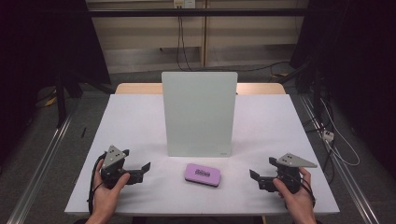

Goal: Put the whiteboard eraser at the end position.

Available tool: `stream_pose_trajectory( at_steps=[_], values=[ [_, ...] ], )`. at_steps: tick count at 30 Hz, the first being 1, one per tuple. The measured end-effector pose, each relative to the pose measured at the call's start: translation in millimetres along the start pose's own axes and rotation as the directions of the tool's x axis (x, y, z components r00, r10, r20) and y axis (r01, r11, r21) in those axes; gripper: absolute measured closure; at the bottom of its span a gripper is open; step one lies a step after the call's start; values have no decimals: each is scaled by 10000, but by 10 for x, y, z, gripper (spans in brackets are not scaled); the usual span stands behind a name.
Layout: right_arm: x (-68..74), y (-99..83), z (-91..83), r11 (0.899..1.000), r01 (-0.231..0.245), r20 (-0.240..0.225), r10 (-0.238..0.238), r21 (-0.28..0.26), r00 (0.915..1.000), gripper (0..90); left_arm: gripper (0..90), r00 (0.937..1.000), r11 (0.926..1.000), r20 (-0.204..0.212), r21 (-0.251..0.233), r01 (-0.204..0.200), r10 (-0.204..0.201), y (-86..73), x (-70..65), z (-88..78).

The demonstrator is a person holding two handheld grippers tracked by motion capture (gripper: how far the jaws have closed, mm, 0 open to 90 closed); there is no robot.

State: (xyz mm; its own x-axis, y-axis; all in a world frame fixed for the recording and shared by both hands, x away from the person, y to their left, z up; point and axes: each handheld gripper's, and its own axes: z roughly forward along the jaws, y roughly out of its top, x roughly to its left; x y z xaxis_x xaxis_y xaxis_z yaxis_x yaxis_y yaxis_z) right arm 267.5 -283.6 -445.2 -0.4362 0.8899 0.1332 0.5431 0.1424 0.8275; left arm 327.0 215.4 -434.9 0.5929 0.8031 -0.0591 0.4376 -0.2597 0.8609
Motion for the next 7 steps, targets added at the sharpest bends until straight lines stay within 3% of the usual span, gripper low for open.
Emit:
stream_pose_trajectory(
  at_steps=[7],
  values=[
    [-15,11,-8,9997,-72,-59,71,-248,10000,70,53,9999,9999,122,38,112,-113,-5,17,-5]
  ],
)
